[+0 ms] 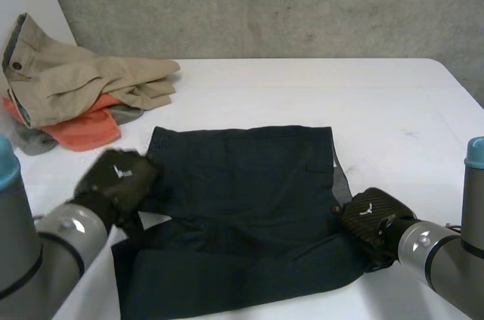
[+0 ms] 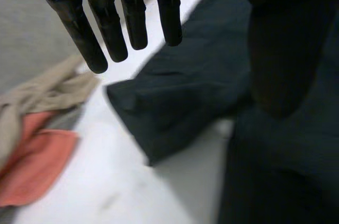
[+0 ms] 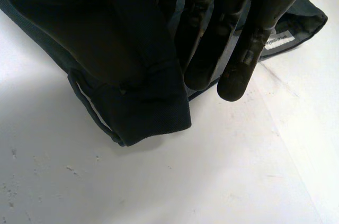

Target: Fold the laundry.

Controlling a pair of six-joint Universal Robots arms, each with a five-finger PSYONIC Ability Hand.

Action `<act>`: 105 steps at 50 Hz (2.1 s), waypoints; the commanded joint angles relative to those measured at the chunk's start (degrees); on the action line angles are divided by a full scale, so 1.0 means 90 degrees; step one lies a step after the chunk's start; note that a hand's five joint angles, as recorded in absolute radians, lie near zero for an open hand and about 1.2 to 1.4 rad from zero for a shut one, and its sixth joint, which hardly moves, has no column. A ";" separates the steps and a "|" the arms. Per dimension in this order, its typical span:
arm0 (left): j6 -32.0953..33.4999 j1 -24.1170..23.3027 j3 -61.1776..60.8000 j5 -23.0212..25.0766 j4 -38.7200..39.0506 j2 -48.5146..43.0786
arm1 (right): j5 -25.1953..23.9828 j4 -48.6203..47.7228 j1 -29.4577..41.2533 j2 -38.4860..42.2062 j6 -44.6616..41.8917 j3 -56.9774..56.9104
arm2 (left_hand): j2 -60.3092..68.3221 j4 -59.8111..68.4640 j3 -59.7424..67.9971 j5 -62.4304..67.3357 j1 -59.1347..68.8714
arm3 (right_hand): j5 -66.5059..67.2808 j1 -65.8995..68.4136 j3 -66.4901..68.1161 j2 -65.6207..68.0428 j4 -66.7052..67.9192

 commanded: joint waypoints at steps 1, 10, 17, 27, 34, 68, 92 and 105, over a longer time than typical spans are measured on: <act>-0.0333 -0.0423 -0.0335 0.0122 -0.1060 0.0039 | 0.0000 -0.0006 -0.0027 -0.0010 0.0000 0.0007 | 0.0320 0.0372 0.0290 0.0360 0.0261 | 0.1451 0.2617 0.1308 0.1435 0.1306; -0.0363 -0.0502 -0.0648 0.0073 -0.0486 -0.0439 | 0.0000 -0.0006 -0.0017 -0.0049 0.0000 0.0007 | 0.1682 0.1734 0.1652 0.1722 0.1623 | 0.1451 0.2617 0.1308 0.1435 0.1306; -0.0295 -0.0512 -0.0434 0.0015 0.0276 -0.0626 | 0.0000 -0.0006 0.0012 -0.0146 0.0000 -0.0110 | 0.6299 0.6351 0.6268 0.6339 0.6239 | 0.1451 0.2617 0.1308 0.1435 0.1306; -0.0041 -0.0375 0.0570 -0.0005 0.1134 -0.1092 | -0.0039 -0.0210 0.0138 -0.0186 0.0545 -0.0900 | 0.6299 0.6351 0.6268 0.6339 0.6239 | 0.1451 0.2617 0.1308 0.1435 0.1306; 0.0603 -0.0004 0.1635 -0.0044 0.1936 -0.2089 | 0.0068 -0.1518 0.0442 0.0389 0.0830 -0.1808 | 0.6299 0.6351 0.6268 0.6339 0.6239 | 0.1451 0.2617 0.1308 0.1435 0.1306; 0.1532 0.0103 0.3113 -0.0347 0.3636 -0.3518 | 0.1025 -0.2714 0.0774 0.2121 0.1551 -0.3686 | -0.1455 -0.1403 -0.1486 -0.1415 -0.1515 | -0.6326 -0.5161 -0.6470 -0.6343 -0.6472; 0.0897 -0.0063 0.1325 0.0034 0.3636 -0.2364 | 0.0234 -0.1617 0.0286 0.2548 0.2959 -0.2708 | -0.1436 -0.1384 -0.1467 -0.1396 -0.1496 | -0.3274 -0.2108 -0.3418 -0.3290 -0.3419; 0.0897 -0.0082 0.1315 0.0034 0.3655 -0.2383 | 0.0469 -0.1959 0.0110 0.2666 0.2559 -0.2699 | -0.1455 -0.1403 -0.1486 -0.1415 -0.1515 | 0.1451 0.2617 0.1308 0.1435 0.1306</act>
